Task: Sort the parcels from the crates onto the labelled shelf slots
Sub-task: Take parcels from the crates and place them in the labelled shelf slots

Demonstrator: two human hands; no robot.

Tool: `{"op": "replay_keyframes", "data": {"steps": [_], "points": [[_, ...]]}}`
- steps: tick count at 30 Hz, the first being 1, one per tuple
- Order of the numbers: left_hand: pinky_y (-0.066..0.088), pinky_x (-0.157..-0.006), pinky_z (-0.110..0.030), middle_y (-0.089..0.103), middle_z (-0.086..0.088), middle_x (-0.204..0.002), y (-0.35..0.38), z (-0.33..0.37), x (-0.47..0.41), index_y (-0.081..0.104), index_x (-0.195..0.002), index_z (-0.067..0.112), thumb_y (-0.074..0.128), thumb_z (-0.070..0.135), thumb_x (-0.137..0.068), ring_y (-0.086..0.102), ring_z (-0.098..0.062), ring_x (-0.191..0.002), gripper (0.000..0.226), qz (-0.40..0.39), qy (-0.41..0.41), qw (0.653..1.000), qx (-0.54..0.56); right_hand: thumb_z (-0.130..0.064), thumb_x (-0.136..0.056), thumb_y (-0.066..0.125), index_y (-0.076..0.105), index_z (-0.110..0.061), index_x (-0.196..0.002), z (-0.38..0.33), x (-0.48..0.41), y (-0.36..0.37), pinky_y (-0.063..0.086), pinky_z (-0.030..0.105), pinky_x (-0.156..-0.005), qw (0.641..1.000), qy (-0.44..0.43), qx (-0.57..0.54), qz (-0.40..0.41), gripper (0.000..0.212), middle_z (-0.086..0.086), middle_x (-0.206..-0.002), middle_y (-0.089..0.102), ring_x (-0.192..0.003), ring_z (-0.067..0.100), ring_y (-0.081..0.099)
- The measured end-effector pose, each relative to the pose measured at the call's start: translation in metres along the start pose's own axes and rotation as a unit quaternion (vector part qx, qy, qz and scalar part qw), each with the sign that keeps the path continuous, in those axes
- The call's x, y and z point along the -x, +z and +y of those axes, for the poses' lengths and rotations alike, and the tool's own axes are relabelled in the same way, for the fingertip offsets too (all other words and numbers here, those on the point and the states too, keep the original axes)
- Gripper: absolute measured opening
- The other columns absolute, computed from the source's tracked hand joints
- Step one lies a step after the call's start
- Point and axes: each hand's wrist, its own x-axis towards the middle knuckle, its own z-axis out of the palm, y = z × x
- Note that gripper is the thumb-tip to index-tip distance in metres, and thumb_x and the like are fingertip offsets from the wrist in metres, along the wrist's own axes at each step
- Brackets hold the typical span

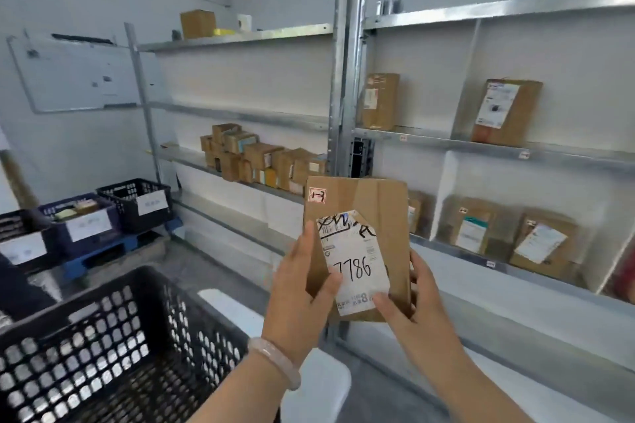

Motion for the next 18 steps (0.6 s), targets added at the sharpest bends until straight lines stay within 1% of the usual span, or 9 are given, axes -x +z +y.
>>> {"op": "replay_keyframes", "data": {"steps": [2, 4, 6, 9, 10, 13, 15, 16, 18], "points": [[0.038, -0.103, -0.018, 0.031, 0.023, -0.142, 0.049, 0.019, -0.014, 0.012, -0.135, 0.076, 0.075, 0.039, -0.084, 0.035, -0.002, -0.130, 0.089, -0.029, 0.027, 0.999, 0.008, -0.031, -0.081, 0.075, 0.030, -0.062, -0.132, 0.008, -0.010, -0.050, 0.058, 0.028, -0.075, 1.000, -0.014, 0.012, 0.019, 0.075, -0.019, -0.126, 0.056, -0.106, 0.005, 0.063], [0.033, -0.100, -0.005, 0.025, 0.029, -0.144, 0.096, 0.036, -0.027, 0.017, -0.133, 0.077, 0.081, 0.040, -0.078, 0.027, 0.015, -0.130, 0.092, -0.037, 0.059, 0.997, 0.038, -0.030, -0.082, 0.074, 0.028, -0.058, -0.137, 0.014, -0.016, -0.096, 0.058, 0.031, -0.081, 0.999, -0.024, 0.032, 0.030, 0.077, -0.015, -0.132, 0.052, -0.112, 0.007, 0.060], [0.031, -0.094, 0.003, 0.022, 0.035, -0.144, 0.140, 0.052, -0.039, 0.021, -0.134, 0.076, 0.084, 0.037, -0.075, 0.025, 0.024, -0.125, 0.094, -0.045, 0.082, 0.993, 0.077, -0.037, -0.082, 0.073, 0.023, -0.059, -0.139, 0.015, -0.020, -0.140, 0.055, 0.032, -0.090, 0.995, -0.039, 0.079, 0.053, 0.079, -0.021, -0.135, 0.048, -0.118, 0.003, 0.054], [0.030, -0.106, -0.009, 0.029, 0.019, -0.149, 0.195, 0.077, -0.056, 0.023, -0.136, 0.073, 0.084, 0.037, -0.073, 0.031, 0.006, -0.133, 0.094, -0.063, 0.092, 0.988, 0.107, -0.045, -0.082, 0.071, 0.015, -0.060, -0.141, 0.012, -0.025, -0.198, 0.050, 0.033, -0.098, 0.982, -0.055, 0.155, 0.089, 0.083, -0.025, -0.137, 0.045, -0.122, -0.003, 0.050], [0.029, -0.105, -0.008, 0.030, 0.015, -0.150, 0.211, 0.085, -0.062, 0.023, -0.136, 0.072, 0.084, 0.037, -0.073, 0.031, 0.003, -0.134, 0.095, -0.068, 0.095, 0.987, 0.114, -0.045, -0.082, 0.070, 0.011, -0.058, -0.143, 0.012, -0.027, -0.215, 0.048, 0.034, -0.099, 0.976, -0.059, 0.183, 0.101, 0.086, -0.023, -0.140, 0.043, -0.123, -0.003, 0.048], [0.030, -0.099, 0.000, 0.037, 0.010, -0.146, 0.253, 0.107, -0.079, 0.024, -0.137, 0.071, 0.080, 0.048, -0.069, 0.034, 0.002, -0.132, 0.091, -0.081, 0.112, 0.979, 0.149, -0.059, -0.080, 0.060, 0.000, -0.058, -0.144, 0.009, -0.032, -0.259, 0.045, 0.030, -0.101, 0.947, -0.076, 0.282, 0.134, 0.087, -0.027, -0.143, 0.036, -0.126, -0.008, 0.041], [0.033, -0.102, -0.006, 0.039, 0.008, -0.144, 0.278, 0.119, -0.093, 0.025, -0.137, 0.070, 0.076, 0.053, -0.068, 0.036, 0.000, -0.131, 0.088, -0.086, 0.133, 0.973, 0.168, -0.068, -0.077, 0.052, -0.005, -0.064, -0.139, 0.006, -0.037, -0.284, 0.042, 0.026, -0.101, 0.924, -0.089, 0.336, 0.162, 0.084, -0.034, -0.142, 0.030, -0.126, -0.010, 0.037], [0.035, -0.104, -0.010, 0.040, 0.008, -0.143, 0.290, 0.124, -0.100, 0.025, -0.138, 0.069, 0.077, 0.051, -0.069, 0.036, 0.000, -0.131, 0.088, -0.089, 0.143, 0.971, 0.171, -0.066, -0.078, 0.052, -0.004, -0.064, -0.139, 0.006, -0.040, -0.296, 0.040, 0.025, -0.100, 0.911, -0.097, 0.360, 0.178, 0.083, -0.036, -0.141, 0.028, -0.126, -0.009, 0.036], [0.037, -0.098, -0.005, 0.040, 0.008, -0.143, 0.314, 0.132, -0.115, 0.025, -0.139, 0.068, 0.080, 0.040, -0.074, 0.036, 0.005, -0.128, 0.090, -0.096, 0.162, 0.966, 0.178, -0.059, -0.081, 0.057, 0.001, -0.063, -0.140, 0.009, -0.049, -0.318, 0.039, 0.024, -0.098, 0.887, -0.113, 0.399, 0.203, 0.081, -0.046, -0.139, 0.017, -0.125, -0.011, 0.032]]}}
